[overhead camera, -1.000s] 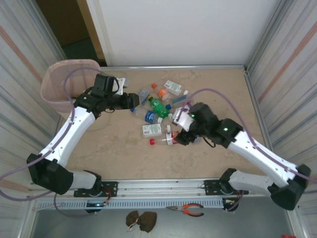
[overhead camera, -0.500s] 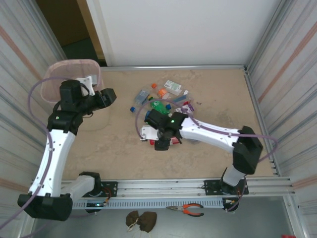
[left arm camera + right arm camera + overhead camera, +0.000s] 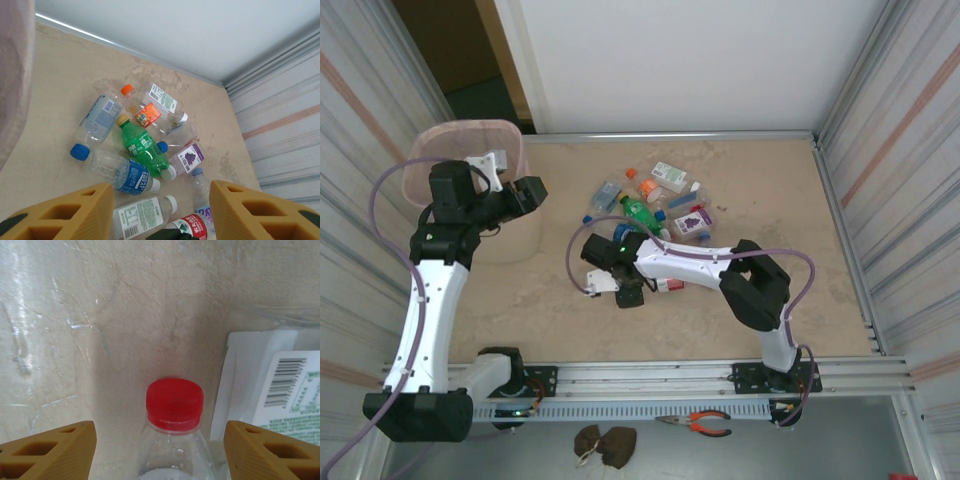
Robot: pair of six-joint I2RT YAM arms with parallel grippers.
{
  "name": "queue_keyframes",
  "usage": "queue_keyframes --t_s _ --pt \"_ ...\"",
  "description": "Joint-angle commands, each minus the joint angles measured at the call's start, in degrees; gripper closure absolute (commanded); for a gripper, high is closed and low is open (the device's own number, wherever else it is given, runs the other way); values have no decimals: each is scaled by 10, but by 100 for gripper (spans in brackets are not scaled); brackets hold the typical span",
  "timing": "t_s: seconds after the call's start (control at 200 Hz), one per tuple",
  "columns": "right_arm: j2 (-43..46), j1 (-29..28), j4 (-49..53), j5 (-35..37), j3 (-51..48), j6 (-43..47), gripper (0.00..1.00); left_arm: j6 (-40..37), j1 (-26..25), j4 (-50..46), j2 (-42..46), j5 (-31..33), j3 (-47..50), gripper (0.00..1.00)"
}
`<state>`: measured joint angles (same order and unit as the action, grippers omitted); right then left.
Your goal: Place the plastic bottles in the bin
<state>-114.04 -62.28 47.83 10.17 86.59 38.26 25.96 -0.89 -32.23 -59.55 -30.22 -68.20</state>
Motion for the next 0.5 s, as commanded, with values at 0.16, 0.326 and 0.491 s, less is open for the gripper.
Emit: queue_keyframes --t_s 0.16,0.326,0.491 --pt "-39 8 5 11 22 30 33 0 6 18 1 -19 4 46" --pt "-62 12 -6 3 22 40 35 6 6 25 0 -19 7 46" --pt "-76 15 -16 -4 21 46 39 16 7 35 -3 -22 10 46"
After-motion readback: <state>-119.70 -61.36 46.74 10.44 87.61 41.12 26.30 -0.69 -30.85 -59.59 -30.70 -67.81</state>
